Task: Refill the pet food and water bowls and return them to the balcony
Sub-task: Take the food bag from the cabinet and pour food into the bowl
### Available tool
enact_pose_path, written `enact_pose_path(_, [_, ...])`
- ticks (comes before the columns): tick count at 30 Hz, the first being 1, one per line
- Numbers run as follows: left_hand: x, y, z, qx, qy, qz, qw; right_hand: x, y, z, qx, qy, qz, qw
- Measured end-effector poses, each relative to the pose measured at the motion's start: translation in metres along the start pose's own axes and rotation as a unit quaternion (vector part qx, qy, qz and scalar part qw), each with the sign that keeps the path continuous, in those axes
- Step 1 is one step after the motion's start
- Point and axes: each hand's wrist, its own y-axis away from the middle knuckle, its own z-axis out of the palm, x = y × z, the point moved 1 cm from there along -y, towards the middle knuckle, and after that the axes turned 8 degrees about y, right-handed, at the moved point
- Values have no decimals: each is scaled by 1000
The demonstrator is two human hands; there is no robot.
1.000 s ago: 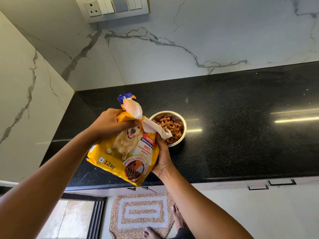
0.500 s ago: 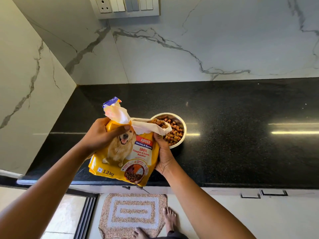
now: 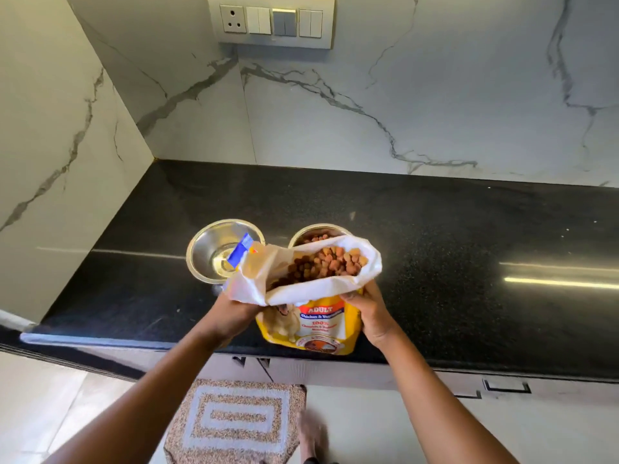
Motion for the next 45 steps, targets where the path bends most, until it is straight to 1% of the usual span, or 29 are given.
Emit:
enact_pose_path(2, [-8,-1,14,-2,-8,13,1000,-6,11,-5,7,28,-3,1000])
enact_pose_path(3, [-12,-2,20,-17,-4,18,1000,-5,15,-9,10,39,-4,999])
enact_pose_path(5, [-24,0,26,-40,29,-1,999,-3,23,-16,18,60,-1,998])
enact_pose_path(7, [-33,8,27,-27,64,-29,997,2,31,-24,24,83,6,996])
enact_pose_path(9, [-40,13,27,-22,64,-37,997,4,41,-29,30,104,12,994])
enact_pose_path(12, [-33,14,27,-21,63,-21,998,1,51,-36,42,115,6,992])
enact_pose_path(15, [-27,11,22,2,80,-5,997,-5,52,-39,70,118,-18,990])
enact_pose_path(18, [-26,7,21,11,91,-15,996,-7,50,-38,85,121,-12,989])
enact_pose_path(21, [-31,4,20,3,61,-20,998,-1,54,-37,71,136,11,988])
enact_pose_path(23, [-36,4,17,-36,35,-39,998,9,64,-38,53,155,34,986])
enact_pose_path(26, [-47,8,11,-80,-62,-81,992,30,79,-39,41,190,71,978])
enact_pose_path(29, [-55,10,12,-87,-118,-104,984,46,88,-36,77,246,72,963])
enact_pose_path(31, [-59,9,17,-82,-173,-93,977,52,90,-32,108,297,63,947])
enact_pose_path(33, [-60,8,23,-57,-217,-70,972,53,90,-30,132,334,54,932])
enact_pose_path(36, [-58,9,25,-25,-226,-37,973,49,90,-27,137,350,48,926])
enact_pose_path(41, [-48,19,24,-36,-208,-2,977,38,99,-19,142,369,36,918])
enact_pose_path(45, [-26,26,16,-35,-169,19,985,8,106,-11,158,372,-9,915])
